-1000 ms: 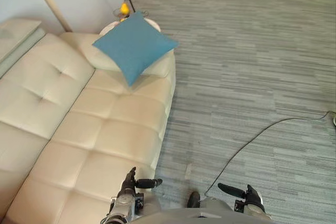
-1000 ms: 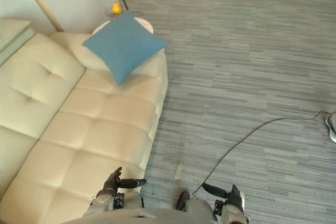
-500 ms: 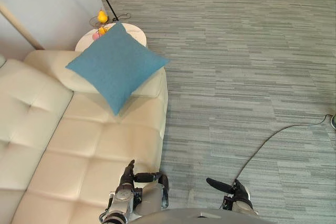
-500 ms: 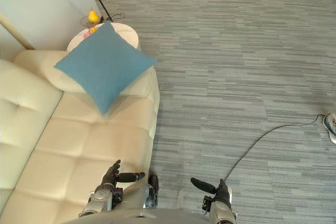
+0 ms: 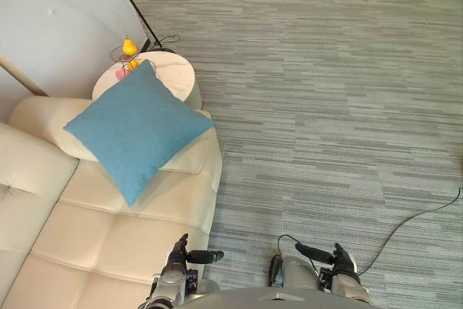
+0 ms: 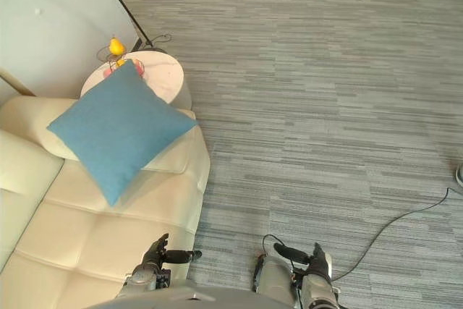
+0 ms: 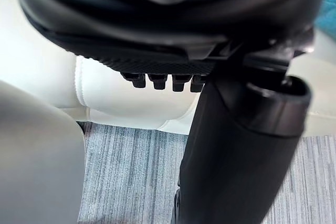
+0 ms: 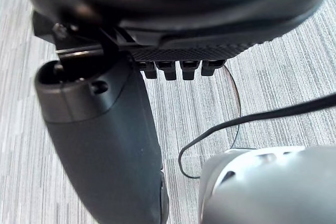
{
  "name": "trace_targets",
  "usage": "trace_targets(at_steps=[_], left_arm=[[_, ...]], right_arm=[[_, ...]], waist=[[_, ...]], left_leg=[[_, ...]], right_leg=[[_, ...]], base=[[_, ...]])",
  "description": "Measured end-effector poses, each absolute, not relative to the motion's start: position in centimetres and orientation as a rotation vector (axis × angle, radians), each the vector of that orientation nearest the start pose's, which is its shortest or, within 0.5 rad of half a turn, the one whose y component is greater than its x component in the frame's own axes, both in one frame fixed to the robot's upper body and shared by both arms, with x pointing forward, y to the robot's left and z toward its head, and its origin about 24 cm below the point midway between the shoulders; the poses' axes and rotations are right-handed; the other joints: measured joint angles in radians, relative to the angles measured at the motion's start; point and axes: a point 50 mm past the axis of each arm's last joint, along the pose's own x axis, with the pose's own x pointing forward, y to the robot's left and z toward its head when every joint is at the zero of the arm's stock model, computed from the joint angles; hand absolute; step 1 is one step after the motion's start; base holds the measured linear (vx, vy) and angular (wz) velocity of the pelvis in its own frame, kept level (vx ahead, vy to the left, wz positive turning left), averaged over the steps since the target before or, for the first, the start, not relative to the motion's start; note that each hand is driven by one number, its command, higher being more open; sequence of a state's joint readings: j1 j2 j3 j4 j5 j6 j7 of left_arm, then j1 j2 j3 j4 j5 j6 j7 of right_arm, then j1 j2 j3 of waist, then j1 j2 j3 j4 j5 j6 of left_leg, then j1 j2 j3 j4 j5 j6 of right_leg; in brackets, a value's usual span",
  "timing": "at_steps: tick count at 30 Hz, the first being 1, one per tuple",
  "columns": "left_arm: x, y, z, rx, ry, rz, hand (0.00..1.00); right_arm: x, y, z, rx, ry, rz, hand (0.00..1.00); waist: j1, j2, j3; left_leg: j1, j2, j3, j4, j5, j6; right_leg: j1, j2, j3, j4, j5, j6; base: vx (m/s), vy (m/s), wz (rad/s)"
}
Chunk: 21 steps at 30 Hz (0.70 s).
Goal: Pick up cushions and gather them together orderly.
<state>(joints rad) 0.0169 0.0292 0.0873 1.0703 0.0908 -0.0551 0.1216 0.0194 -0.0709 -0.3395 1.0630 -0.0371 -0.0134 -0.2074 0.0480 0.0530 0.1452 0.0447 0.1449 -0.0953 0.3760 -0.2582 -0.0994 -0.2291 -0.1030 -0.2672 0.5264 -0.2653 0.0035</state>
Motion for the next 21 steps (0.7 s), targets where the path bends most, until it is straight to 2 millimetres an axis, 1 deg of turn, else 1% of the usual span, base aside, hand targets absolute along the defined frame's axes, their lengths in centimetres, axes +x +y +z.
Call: trace_targets(at_steps=[1,2,3,4,6,7,8,9,10,11,12,13,14,15,16,17,18,19,20,21], left_arm=[[12.3,17.8,-15.5,0.125,1.015,0.160,1.00],[12.9,17.9,-15.2,0.106,0.984,0.180,1.00],[13.0,17.9,-15.1,0.106,0.977,0.181,1.00],[13.3,17.8,-15.0,0.107,0.964,0.177,1.00],[13.5,17.7,-14.8,0.109,0.948,0.168,1.00],[13.7,17.6,-14.8,0.109,0.942,0.167,1.00],[13.9,17.6,-14.7,0.109,0.935,0.167,1.00],[13.9,17.6,-14.7,0.109,0.936,0.167,1.00],[13.9,17.7,-14.6,0.108,0.934,0.167,1.00],[14.0,17.7,-14.6,0.104,0.929,0.175,1.00],[14.0,17.8,-14.6,0.105,0.930,0.176,1.00],[14.0,18.0,-14.6,0.115,0.928,0.175,1.00],[14.2,18.2,-14.4,0.120,0.920,0.176,1.00],[14.3,18.6,-14.4,0.127,0.918,0.177,1.00],[14.3,18.7,-14.4,0.129,0.922,0.175,1.00],[14.1,18.8,-14.5,0.130,0.929,0.172,1.00],[14.0,19.0,-14.5,0.135,0.934,0.168,1.00],[14.0,19.0,-14.5,0.136,0.936,0.165,1.00],[13.7,19.2,-14.7,0.148,0.948,0.161,1.00],[13.6,19.2,-14.7,0.150,0.951,0.160,1.00]], right_arm=[[10.2,-22.8,-15.4,-0.036,1.069,-0.522,1.00],[9.6,-23.0,-15.5,-0.048,1.080,-0.528,1.00],[9.5,-23.0,-15.5,-0.050,1.083,-0.528,1.00],[9.3,-22.8,-15.6,-0.047,1.090,-0.526,1.00],[9.5,-22.3,-15.6,-0.038,1.088,-0.519,1.00],[10.0,-21.9,-15.6,-0.026,1.078,-0.510,1.00],[10.1,-21.3,-15.7,-0.013,1.078,-0.503,1.00],[9.9,-21.2,-15.7,-0.011,1.081,-0.504,1.00],[9.7,-21.1,-15.8,-0.004,1.086,-0.504,1.00],[9.6,-20.6,-15.9,0.005,1.091,-0.501,1.00],[9.5,-20.6,-15.9,0.004,1.094,-0.503,1.00],[9.8,-20.3,-15.9,0.010,1.089,-0.501,1.00],[10.1,-20.0,-15.8,0.016,1.083,-0.494,1.00],[10.4,-19.5,-15.9,0.026,1.084,-0.485,1.00],[10.4,-19.3,-15.9,0.031,1.088,-0.479,1.00],[10.2,-19.0,-16.0,0.038,1.097,-0.473,1.00],[10.1,-18.9,-16.1,0.039,1.104,-0.472,1.00],[10.0,-19.0,-16.1,0.041,1.107,-0.474,1.00],[9.7,-19.2,-16.2,0.038,1.116,-0.475,1.00],[9.6,-19.3,-16.2,0.035,1.118,-0.477,1.00]], waist=[[-0.004,0.000,0.004],[0.008,0.007,0.010],[0.012,0.007,0.011],[0.024,0.002,0.012],[0.031,-0.005,0.011],[0.033,-0.007,0.012],[0.033,-0.009,0.013],[0.033,-0.010,0.015],[0.034,-0.017,0.019],[0.047,-0.022,0.023],[0.050,-0.024,0.023],[0.052,-0.046,0.025],[0.052,-0.058,0.031],[0.052,-0.069,0.029],[0.052,-0.073,0.026],[0.052,-0.084,0.020],[0.052,-0.087,0.019],[0.052,-0.088,0.018],[0.048,-0.098,0.012],[0.046,-0.096,0.011]], left_leg=[[-0.093,0.014,-0.015,0.196,0.017,-0.021],[-0.208,0.051,0.013,0.452,0.016,-0.023],[-0.230,0.055,0.027,0.488,0.013,-0.019],[-0.270,0.051,0.070,0.517,0.000,0.002],[-0.307,0.020,0.133,0.454,-0.012,0.024],[-0.324,-0.006,0.170,0.351,-0.012,0.028],[-0.329,-0.042,0.197,0.185,0.006,0.036],[-0.329,-0.060,0.208,0.093,0.041,0.044],[-0.327,-0.081,0.219,-0.003,0.114,0.059],[-0.308,-0.092,0.255,-0.078,0.229,0.072],[-0.295,-0.094,0.273,-0.103,0.280,0.093],[-0.267,-0.121,0.286,-0.147,0.286,0.108],[-0.255,-0.132,0.286,-0.161,0.289,0.113],[-0.252,-0.139,0.289,-0.161,0.285,0.123],[-0.245,-0.145,0.289,-0.153,0.276,0.135],[-0.228,-0.157,0.293,-0.141,0.260,0.156],[-0.209,-0.168,0.291,-0.125,0.240,0.168],[-0.198,-0.170,0.290,-0.122,0.233,0.174],[-0.149,-0.192,0.258,-0.137,0.204,0.182],[-0.130,-0.196,0.239,-0.148,0.191,0.183]], right_leg=[[0.051,0.013,-0.041,-0.037,-0.010,-0.002],[0.141,0.044,-0.089,-0.093,-0.018,-0.026],[0.163,0.050,-0.096,-0.106,-0.020,-0.029],[0.210,0.055,-0.112,-0.139,-0.024,-0.031],[0.253,0.054,-0.117,-0.185,-0.022,-0.027],[0.283,0.051,-0.122,-0.216,-0.019,-0.023],[0.311,0.045,-0.135,-0.246,-0.018,-0.019],[0.330,0.042,-0.143,-0.261,-0.019,-0.012],[0.352,0.034,-0.152,-0.278,-0.025,-0.001],[0.380,0.028,-0.153,-0.288,-0.026,0.009],[0.393,0.027,-0.152,-0.295,-0.026,0.015],[0.412,0.006,-0.148,-0.314,-0.015,0.042],[0.419,0.001,-0.141,-0.325,0.007,0.067],[0.430,0.002,-0.127,-0.334,0.039,0.080],[0.438,0.001,-0.116,-0.326,0.055,0.092],[0.442,-0.013,-0.102,-0.272,0.062,0.101],[0.426,-0.032,-0.099,-0.176,0.063,0.102],[0.410,-0.041,-0.098,-0.114,0.063,0.103],[0.345,-0.093,-0.097,0.121,0.107,0.131],[0.327,-0.106,-0.098,0.189,0.140,0.137]], base=[[0.31,-0.287,0.86],[0.31,-0.263,0.81],[0.28,-0.206,0.57],[0.17,-0.097,0.22],[0.24,-0.069,0.13],[0.36,-0.028,0.14],[0.32,0.004,0.22],[0.33,0.044,0.29],[0.36,0.074,0.25],[0.37,0.084,0.19],[0.39,0.084,0.26],[0.37,0.084,0.34],[0.43,0.100,0.51],[0.33,0.088,0.45],[0.32,0.096,0.54],[0.30,0.108,0.51],[0.29,0.122,0.48],[0.34,0.143,0.66],[0.29,0.112,0.59],[0.35,0.086,0.94]])
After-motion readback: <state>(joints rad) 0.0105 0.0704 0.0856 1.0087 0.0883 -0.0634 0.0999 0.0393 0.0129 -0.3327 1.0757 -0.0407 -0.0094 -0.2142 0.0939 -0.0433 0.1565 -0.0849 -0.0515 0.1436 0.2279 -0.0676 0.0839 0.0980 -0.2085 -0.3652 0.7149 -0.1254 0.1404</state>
